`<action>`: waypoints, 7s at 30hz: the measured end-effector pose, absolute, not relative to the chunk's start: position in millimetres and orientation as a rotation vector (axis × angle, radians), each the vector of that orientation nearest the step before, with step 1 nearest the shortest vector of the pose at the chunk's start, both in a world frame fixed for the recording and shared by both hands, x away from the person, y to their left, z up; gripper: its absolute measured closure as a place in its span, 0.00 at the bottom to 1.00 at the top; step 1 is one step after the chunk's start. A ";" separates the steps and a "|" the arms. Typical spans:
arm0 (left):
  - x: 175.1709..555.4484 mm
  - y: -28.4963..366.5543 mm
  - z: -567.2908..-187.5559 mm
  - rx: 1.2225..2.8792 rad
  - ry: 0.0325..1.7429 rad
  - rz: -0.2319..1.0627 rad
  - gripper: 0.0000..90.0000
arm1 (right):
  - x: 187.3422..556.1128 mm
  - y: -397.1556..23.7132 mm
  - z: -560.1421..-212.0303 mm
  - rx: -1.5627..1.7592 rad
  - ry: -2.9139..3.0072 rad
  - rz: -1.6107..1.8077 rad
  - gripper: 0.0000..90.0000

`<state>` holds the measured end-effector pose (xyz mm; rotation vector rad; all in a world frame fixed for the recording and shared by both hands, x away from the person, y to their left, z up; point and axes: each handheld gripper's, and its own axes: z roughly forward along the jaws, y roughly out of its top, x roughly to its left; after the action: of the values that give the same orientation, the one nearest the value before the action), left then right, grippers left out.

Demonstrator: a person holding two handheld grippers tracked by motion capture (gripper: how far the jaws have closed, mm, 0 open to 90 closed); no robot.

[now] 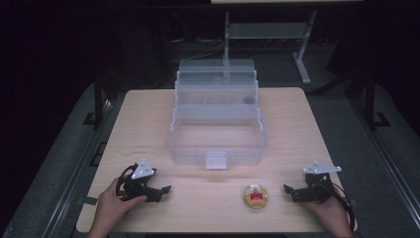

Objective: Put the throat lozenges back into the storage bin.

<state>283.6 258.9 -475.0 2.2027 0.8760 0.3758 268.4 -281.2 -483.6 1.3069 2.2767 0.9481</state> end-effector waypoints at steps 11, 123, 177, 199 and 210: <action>283.7 258.9 -475.0 2.203 0.876 0.376 0.14 | 269.3 -280.7 -481.0 1.317 2.300 0.916 0.00; 283.6 258.6 -475.2 2.198 0.879 0.375 0.14 | 277.7 -189.8 -412.6 0.856 2.812 0.787 0.04; 283.6 258.7 -475.2 2.199 0.878 0.376 0.14 | 273.2 -140.7 -443.7 0.674 2.950 0.588 0.06; 283.6 258.6 -475.2 2.198 0.879 0.376 0.14 | 273.6 -141.1 -445.6 0.659 2.964 0.558 0.16; 283.6 258.6 -475.2 2.198 0.878 0.375 0.14 | 273.0 -141.4 -445.1 0.663 2.964 0.562 0.21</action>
<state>283.6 258.6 -475.2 2.1985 0.8783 0.3754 273.0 -141.4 -445.1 0.6628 2.9637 0.5624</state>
